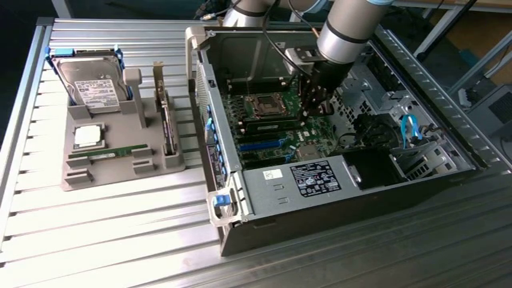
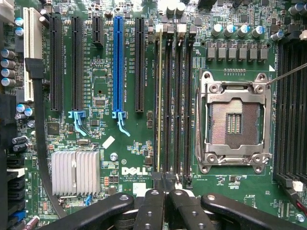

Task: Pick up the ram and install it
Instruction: 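Press down the ram until it locks into place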

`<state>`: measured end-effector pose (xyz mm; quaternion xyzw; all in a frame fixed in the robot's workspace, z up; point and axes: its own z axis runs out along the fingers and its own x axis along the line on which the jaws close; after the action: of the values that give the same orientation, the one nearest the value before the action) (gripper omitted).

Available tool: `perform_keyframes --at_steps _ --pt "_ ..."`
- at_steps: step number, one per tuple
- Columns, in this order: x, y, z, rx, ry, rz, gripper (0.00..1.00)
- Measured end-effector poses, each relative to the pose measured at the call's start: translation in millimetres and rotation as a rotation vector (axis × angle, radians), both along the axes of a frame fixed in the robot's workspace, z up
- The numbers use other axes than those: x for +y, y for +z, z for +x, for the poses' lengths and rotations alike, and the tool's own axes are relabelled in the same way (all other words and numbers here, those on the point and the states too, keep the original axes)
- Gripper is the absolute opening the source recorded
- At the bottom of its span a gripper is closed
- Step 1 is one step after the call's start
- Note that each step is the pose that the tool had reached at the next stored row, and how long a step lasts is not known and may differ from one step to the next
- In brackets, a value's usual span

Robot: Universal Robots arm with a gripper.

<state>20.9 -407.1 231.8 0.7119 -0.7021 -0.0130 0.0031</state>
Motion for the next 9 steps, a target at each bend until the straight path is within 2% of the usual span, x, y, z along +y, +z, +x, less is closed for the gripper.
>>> perform_keyframes --at_steps 3,9 --pt "0.0 0.4 0.0 -0.0001 0.0 0.0003 0.1" --pt "0.0 10.9 0.0 0.0 0.0 0.0 0.1"
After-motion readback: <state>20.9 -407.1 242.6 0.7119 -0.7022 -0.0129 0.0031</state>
